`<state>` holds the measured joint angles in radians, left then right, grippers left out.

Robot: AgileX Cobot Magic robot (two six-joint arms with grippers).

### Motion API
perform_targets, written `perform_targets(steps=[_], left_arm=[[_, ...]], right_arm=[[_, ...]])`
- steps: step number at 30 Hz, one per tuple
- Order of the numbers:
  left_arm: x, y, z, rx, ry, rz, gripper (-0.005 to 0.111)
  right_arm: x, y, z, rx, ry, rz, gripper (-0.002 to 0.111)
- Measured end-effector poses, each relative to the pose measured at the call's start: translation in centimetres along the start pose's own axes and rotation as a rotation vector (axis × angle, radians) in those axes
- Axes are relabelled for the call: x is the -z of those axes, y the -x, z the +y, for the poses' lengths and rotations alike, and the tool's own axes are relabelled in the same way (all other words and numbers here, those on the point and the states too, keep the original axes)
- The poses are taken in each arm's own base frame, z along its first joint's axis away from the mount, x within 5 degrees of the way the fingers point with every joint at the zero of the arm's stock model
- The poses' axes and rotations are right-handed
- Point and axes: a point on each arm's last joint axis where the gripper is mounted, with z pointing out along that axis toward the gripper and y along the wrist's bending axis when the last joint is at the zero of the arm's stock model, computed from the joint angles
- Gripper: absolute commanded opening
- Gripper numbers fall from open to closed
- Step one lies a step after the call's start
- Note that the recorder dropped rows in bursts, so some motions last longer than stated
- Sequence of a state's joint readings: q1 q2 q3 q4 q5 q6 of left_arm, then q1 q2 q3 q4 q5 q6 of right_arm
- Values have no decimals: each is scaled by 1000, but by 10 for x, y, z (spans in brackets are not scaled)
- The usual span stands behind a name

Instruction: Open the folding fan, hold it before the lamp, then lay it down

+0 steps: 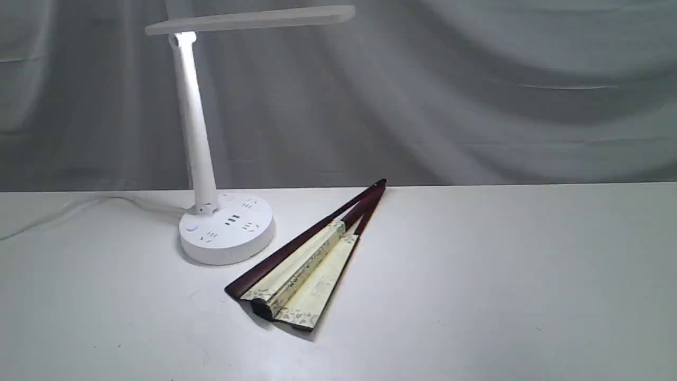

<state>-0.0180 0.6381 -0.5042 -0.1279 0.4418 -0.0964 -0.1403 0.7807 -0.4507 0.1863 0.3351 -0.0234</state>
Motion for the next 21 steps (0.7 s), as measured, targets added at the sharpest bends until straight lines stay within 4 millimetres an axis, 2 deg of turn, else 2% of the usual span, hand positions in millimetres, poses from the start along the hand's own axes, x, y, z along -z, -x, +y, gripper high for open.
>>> perform_targets(steps=[6, 14, 21], left_arm=[[-33, -5, 1, 13, 5, 125, 29], [-67, 3, -8, -25, -74, 271, 29], [-94, 9, -12, -57, -106, 352, 29]], right_arm=[[-14, 1, 2, -31, 19, 90, 36], [-30, 31, 10, 3, 53, 159, 36], [-48, 50, 11, 88, 54, 147, 35]])
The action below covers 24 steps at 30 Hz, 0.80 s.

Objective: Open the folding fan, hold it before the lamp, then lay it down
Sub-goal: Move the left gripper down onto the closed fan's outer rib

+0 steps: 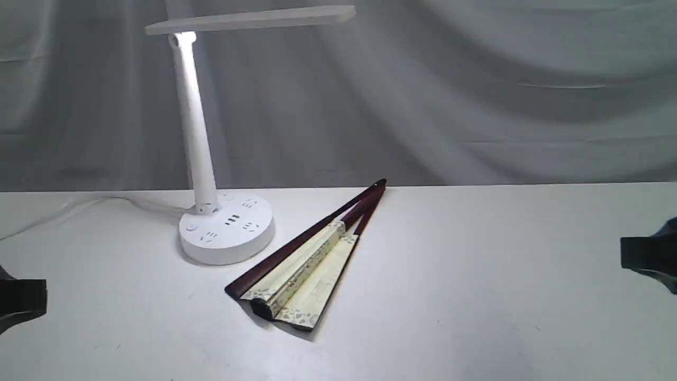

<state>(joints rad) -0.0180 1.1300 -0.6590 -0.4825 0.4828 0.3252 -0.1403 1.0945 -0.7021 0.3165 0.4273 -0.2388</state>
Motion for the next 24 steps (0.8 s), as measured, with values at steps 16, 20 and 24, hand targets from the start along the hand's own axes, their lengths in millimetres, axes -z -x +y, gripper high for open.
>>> perform_targets(steps=[16, 20, 24], left_arm=[[-55, 6, -4, -20, -137, 147, 29], [-65, 7, -15, -81, -126, 182, 29], [-74, 7, -32, -154, -102, 182, 29]], right_arm=[[-42, -7, -4, -26, 9, 102, 28], [-52, -13, 0, 21, 27, 153, 28], [-54, -15, 4, 56, 43, 168, 28]])
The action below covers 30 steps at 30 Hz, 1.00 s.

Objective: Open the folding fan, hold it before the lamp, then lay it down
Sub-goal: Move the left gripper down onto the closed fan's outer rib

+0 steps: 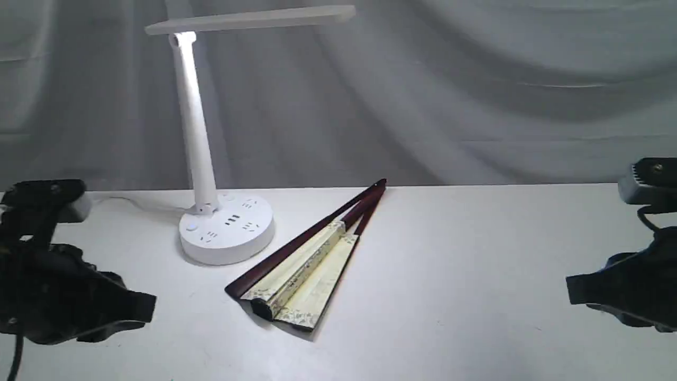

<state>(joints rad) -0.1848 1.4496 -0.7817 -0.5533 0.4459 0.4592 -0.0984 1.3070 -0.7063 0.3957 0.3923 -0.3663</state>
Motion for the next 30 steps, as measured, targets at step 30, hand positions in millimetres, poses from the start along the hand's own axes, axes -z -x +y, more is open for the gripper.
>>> perform_targets(steps=[30], left_arm=[[-91, 61, -44, -86, -10, -78, 49]], right_arm=[[-1, 0, 1, 13, 4, 4, 28]])
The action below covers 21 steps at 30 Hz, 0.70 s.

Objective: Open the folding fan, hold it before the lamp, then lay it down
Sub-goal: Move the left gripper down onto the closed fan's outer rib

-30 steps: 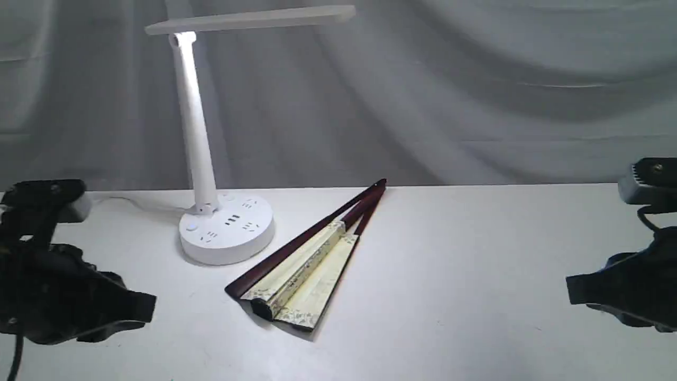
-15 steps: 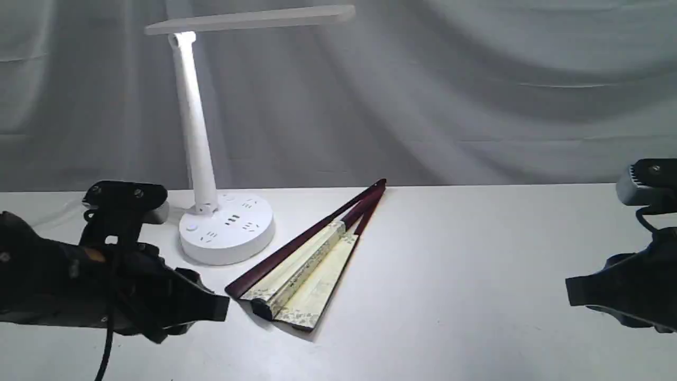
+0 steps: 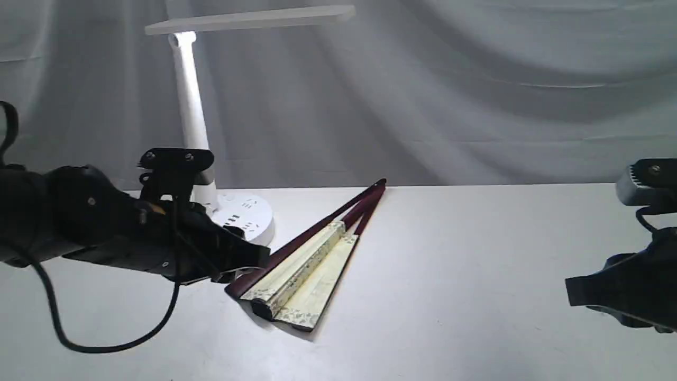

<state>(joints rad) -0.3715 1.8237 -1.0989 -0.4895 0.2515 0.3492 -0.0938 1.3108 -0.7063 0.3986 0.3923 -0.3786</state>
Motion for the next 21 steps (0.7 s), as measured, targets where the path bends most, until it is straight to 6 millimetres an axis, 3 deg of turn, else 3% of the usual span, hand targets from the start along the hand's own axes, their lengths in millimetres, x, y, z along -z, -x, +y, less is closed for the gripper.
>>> perform_targets(steps=[8, 15, 21], left_arm=[[-43, 8, 2, 2, -17, 66, 49], [-75, 0, 8, 6, 12, 68, 49], [-94, -8, -5, -34, 26, 25, 48]], right_arm=[[0, 0, 0, 0, 0, 0, 28], [0, 0, 0, 0, 0, 0, 28], [0, 0, 0, 0, 0, 0, 28]])
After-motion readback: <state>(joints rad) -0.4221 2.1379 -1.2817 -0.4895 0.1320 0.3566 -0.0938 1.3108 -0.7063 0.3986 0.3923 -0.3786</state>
